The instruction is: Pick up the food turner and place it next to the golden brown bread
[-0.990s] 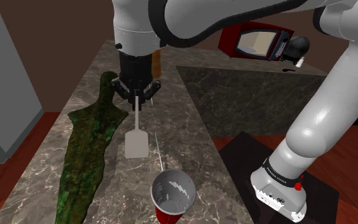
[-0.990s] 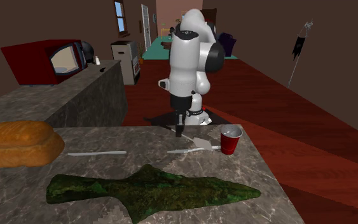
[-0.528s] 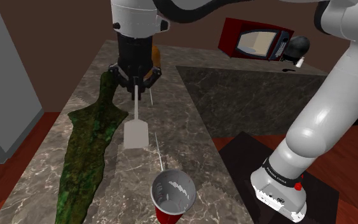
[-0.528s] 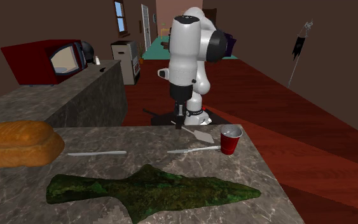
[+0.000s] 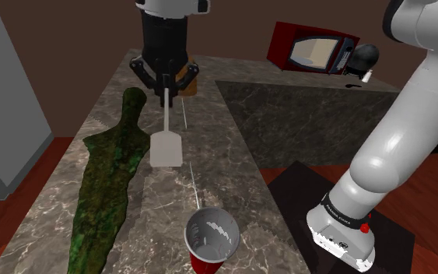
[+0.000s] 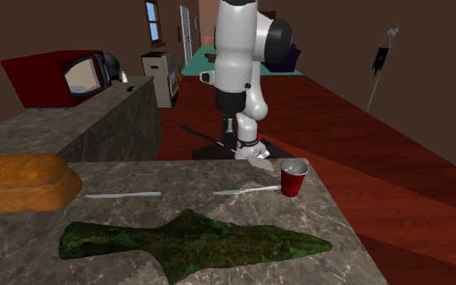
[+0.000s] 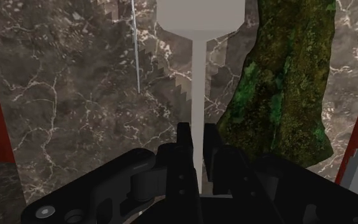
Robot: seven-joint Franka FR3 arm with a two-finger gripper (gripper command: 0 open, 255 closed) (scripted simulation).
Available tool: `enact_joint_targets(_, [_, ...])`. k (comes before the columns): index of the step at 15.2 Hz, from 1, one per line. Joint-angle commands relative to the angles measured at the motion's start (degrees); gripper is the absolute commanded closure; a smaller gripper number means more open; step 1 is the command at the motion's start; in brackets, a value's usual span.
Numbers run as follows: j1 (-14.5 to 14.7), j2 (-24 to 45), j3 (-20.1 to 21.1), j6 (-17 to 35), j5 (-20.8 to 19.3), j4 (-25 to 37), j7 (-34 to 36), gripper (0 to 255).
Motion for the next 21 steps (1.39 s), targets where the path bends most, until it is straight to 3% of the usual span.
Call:
enact_joint_targets(1, [-1.1, -1.3, -0.7, -0.3, 1.1, -0.3, -2.0, 255])
enact_joint_targets(10, [-8.0, -6.7, -8.3, 1.5, 5.5, -4.8, -17.0, 255])
enact_joint_targets(21, [-14.5, -3.8, -15.6, 2.0, 3.7, -2.6, -30.5, 255])
